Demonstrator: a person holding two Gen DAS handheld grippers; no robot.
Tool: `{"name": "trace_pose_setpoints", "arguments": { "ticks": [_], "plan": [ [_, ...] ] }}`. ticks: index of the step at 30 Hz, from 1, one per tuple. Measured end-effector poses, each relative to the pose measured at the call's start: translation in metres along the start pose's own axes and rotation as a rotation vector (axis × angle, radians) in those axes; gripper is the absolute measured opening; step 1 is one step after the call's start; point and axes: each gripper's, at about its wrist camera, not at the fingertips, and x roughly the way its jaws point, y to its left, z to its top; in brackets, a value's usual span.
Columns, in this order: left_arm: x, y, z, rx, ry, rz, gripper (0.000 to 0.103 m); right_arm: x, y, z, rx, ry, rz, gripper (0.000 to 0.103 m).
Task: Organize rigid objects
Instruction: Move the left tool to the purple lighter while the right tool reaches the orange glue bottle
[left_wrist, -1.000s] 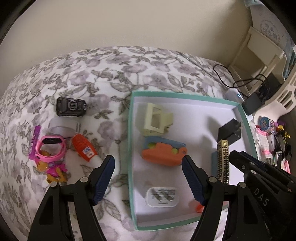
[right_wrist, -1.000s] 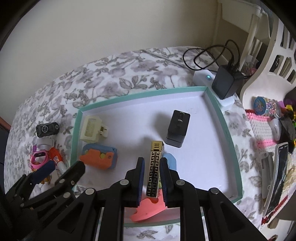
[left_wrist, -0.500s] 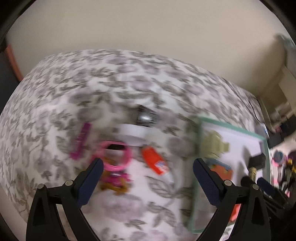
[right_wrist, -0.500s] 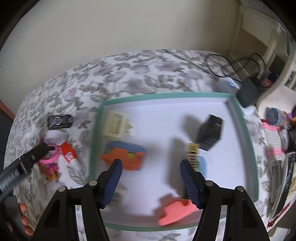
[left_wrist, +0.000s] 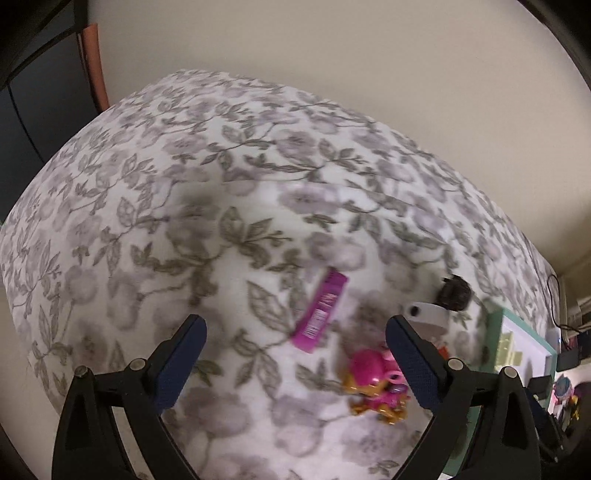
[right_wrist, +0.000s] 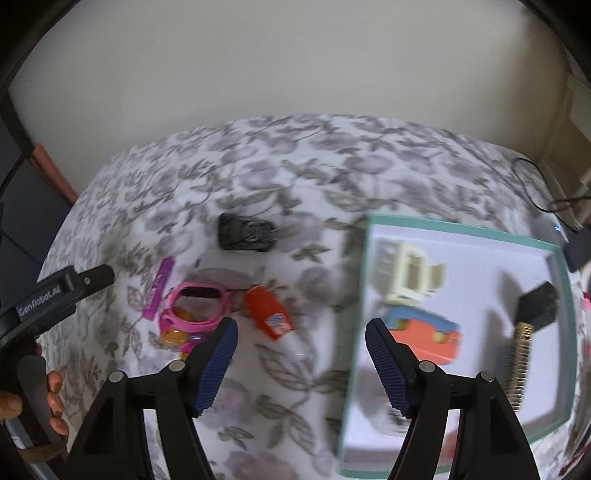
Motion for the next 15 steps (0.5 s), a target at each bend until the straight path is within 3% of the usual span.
{"name": "trace_pose_setpoints", "arguments": {
  "ticks": [5,10,15],
  "plan": [
    [0.024,0.005,0.004,-0.005,0.053,-0.026,0.098,0.026,0.021,-0.001,-0.045,0.041,-0.006,0.070],
    [0.050,-0.006,0.005,0.032,0.102,-0.013,0.098,0.051,0.016,-0.006,-0.039,0.096,-0.022,0.059],
    [0.072,-0.010,0.007,0.052,0.128,0.010,0.097,0.070,0.008,-0.007,-0.021,0.133,-0.035,0.054]
  ]
}}
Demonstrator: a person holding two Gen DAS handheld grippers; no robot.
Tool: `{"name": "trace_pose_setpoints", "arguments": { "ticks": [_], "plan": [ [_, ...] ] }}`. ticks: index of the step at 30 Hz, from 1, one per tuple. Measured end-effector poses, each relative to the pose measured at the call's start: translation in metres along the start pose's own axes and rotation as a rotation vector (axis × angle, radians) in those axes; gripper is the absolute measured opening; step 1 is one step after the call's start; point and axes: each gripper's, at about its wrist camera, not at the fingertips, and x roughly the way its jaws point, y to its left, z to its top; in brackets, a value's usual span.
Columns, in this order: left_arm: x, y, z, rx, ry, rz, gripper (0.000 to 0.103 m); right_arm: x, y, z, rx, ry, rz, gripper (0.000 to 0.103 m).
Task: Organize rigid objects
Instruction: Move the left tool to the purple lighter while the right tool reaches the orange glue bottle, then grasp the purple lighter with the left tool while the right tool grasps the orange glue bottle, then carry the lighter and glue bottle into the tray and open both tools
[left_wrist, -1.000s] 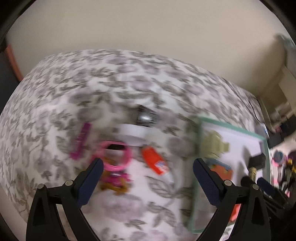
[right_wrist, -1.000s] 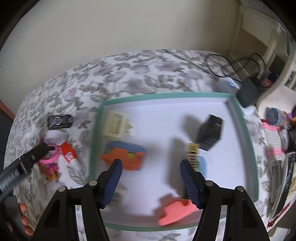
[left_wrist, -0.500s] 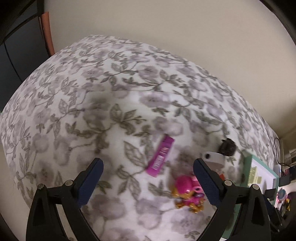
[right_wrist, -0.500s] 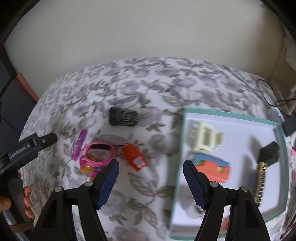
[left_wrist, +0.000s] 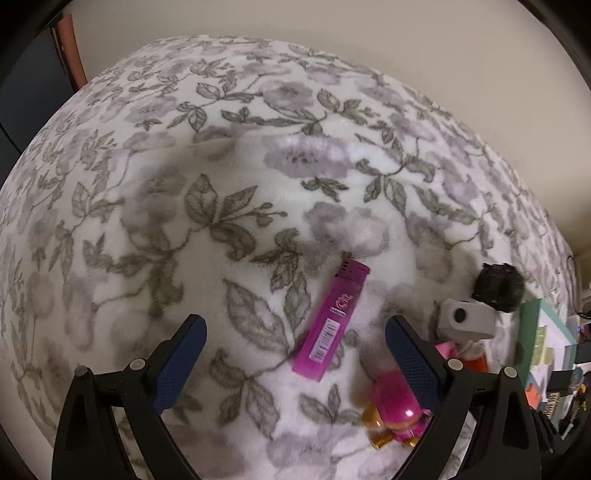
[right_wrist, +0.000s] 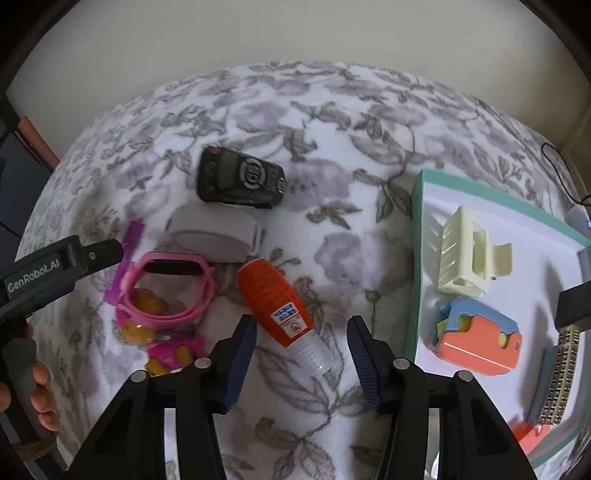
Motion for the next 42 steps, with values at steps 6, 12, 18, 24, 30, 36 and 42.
{"name": "trace_pose_setpoints", "arguments": {
  "ticks": [6,12,18,24,30,36,42],
  "plan": [
    [0.020,-0.007,0.002,0.036,0.022,0.032,0.094,0.007,-0.001,0.003,0.007,0.000,-0.011,0.054],
    [0.024,-0.014,0.003,0.073,0.014,0.076,0.078,0.009,0.005,0.007,-0.023,-0.015,-0.057,0.038],
    [0.017,-0.020,0.002,0.110,0.013,0.075,0.034,0.008,0.005,0.007,-0.021,-0.016,-0.051,0.029],
    [0.008,-0.017,-0.002,0.091,0.026,0.051,0.020,-0.008,0.002,0.006,-0.017,-0.041,-0.042,0.029],
    [-0.016,-0.015,0.000,0.072,-0.013,0.013,0.020,-0.031,0.000,0.012,0.005,-0.088,-0.021,0.029],
    [-0.057,-0.023,0.001,0.067,-0.094,-0.046,0.020,-0.064,-0.009,0.016,0.025,-0.156,-0.006,0.029],
    [-0.088,-0.048,-0.002,0.106,-0.151,-0.090,0.020,-0.080,-0.025,0.015,0.050,-0.167,-0.020,0.029]
  ]
}}
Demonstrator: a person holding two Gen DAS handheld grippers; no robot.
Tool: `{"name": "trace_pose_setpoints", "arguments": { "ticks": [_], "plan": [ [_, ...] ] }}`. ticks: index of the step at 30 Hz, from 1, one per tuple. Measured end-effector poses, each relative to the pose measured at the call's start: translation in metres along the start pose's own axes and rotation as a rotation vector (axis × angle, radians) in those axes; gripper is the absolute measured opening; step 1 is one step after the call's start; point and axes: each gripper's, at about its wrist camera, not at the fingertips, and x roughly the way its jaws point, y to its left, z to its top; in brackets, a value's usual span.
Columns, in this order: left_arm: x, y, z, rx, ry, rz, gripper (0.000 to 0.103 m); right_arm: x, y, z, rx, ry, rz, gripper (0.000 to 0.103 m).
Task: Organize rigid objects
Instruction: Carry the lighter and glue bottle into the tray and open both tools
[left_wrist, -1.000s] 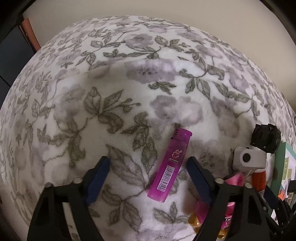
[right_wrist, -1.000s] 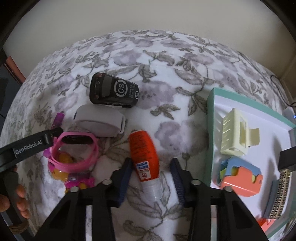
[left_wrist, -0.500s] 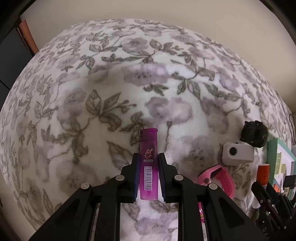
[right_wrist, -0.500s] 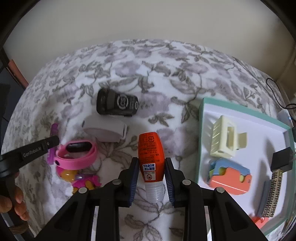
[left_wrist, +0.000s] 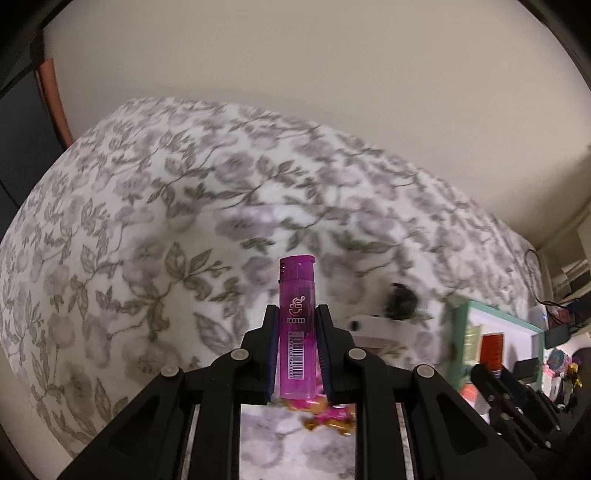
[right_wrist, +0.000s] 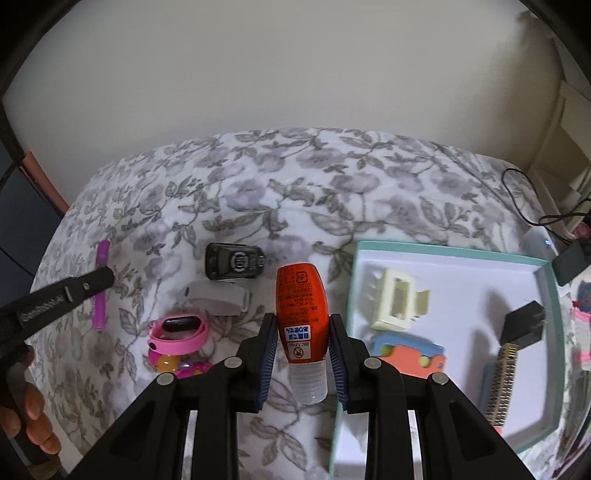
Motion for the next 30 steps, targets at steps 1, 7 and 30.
{"name": "trace_pose_setpoints", "arguments": {
  "ticks": [1,7,30],
  "plan": [
    [-0.003,-0.006,-0.001,0.008,-0.003,-0.014,0.020,-0.001,-0.003,-0.001,0.003,0.002,-0.006,0.029],
    [-0.010,-0.044,-0.011,0.069,-0.002,-0.050,0.020,-0.006,-0.030,-0.005,0.054,0.027,-0.025,0.029],
    [0.015,-0.195,-0.078,0.326,0.127,-0.183,0.020,-0.006,-0.159,-0.032,0.241,0.118,-0.118,0.030]
  ]
}}
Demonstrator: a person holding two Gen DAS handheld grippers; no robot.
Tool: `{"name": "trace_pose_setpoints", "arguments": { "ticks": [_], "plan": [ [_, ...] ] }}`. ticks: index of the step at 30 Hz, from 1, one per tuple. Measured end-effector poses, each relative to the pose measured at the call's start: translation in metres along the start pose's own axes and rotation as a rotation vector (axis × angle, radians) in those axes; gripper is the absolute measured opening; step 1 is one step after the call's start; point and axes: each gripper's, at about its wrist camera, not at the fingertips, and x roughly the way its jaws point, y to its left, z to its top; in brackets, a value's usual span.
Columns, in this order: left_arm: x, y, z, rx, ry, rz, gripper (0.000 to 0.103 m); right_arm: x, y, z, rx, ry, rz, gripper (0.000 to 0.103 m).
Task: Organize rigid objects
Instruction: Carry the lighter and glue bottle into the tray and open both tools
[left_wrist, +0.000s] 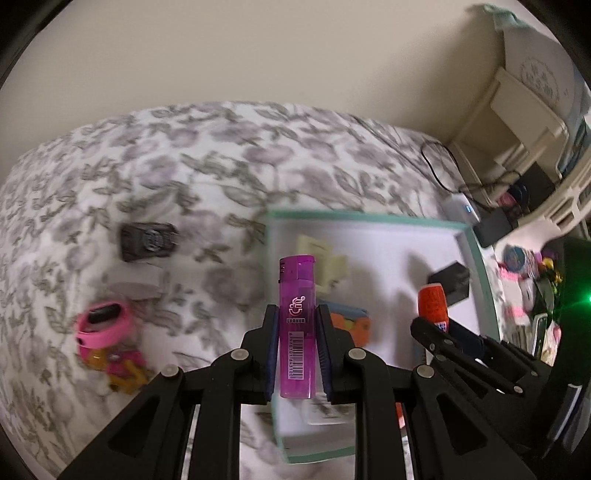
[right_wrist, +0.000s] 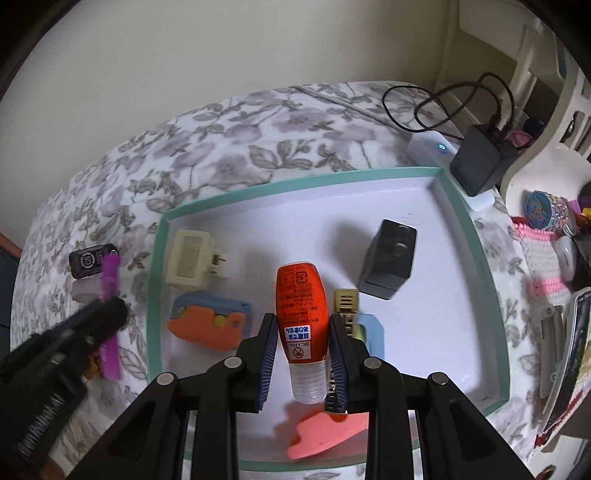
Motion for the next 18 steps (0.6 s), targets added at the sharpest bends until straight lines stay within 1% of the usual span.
{"name": "trace_pose_setpoints", "arguments": {
  "ticks": [7,18],
  "plan": [
    [0.018,-0.012,-0.006,0.014,0.051,-0.021,0.020,0.003,-0.003,0.002,0.005,0.009,0.014,0.030],
    [0.032,-0.005,-0.010,-0.016,0.097,-0.037,0.020,0.005,0.002,0.000,-0.016,0.019,0.009,0.030]
  ]
}}
